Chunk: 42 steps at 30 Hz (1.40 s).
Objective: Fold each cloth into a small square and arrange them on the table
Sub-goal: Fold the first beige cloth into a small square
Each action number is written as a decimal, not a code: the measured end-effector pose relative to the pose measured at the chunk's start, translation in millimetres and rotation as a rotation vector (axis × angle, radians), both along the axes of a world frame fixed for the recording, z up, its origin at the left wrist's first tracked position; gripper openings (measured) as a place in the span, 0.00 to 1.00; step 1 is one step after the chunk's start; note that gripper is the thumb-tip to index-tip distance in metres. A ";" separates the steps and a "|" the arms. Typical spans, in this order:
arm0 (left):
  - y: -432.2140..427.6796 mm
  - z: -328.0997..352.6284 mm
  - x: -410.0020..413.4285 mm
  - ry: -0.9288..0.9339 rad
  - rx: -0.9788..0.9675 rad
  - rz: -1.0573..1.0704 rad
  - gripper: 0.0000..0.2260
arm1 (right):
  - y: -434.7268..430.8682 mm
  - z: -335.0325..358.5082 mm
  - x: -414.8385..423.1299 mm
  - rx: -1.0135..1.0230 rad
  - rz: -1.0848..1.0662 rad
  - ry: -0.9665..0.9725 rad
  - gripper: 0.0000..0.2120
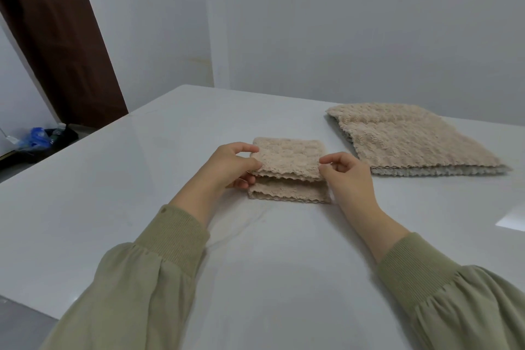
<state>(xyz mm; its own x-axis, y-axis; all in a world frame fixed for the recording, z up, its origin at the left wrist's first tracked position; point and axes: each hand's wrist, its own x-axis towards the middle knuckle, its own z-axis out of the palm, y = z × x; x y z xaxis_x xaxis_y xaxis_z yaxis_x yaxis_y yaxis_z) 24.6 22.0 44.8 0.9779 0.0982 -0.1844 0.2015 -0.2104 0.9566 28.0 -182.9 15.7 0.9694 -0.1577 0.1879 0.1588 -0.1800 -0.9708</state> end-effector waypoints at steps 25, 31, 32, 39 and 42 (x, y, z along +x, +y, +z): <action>11.4 -6.3 0.5 -0.031 0.467 -0.218 0.15 | -5.8 -8.8 -8.5 -0.569 0.064 -0.018 0.09; 3.6 -4.2 -6.0 -0.326 0.755 -0.201 0.10 | -8.9 -15.9 -6.6 -0.905 -0.030 -0.429 0.04; 1.2 -4.6 -7.5 -0.396 0.800 -0.231 0.08 | -8.7 -14.7 -7.5 -0.908 -0.004 -0.488 0.03; 7.8 -15.6 -13.4 -0.445 0.892 -0.392 0.11 | -6.8 -14.8 -9.4 -1.066 0.197 -0.432 0.12; 10.2 -20.4 -13.5 -0.485 0.937 -0.378 0.12 | -10.1 -13.8 -7.3 -1.038 0.234 -0.416 0.11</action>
<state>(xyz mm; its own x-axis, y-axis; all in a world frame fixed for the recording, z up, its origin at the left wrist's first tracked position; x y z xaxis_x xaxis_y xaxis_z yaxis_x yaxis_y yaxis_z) 11.1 32.2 24.4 0.9227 -0.3198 0.2154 -0.3785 -0.8575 0.3485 20.7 -193.1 2.0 0.7870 0.4372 0.4354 0.5682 -0.7886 -0.2351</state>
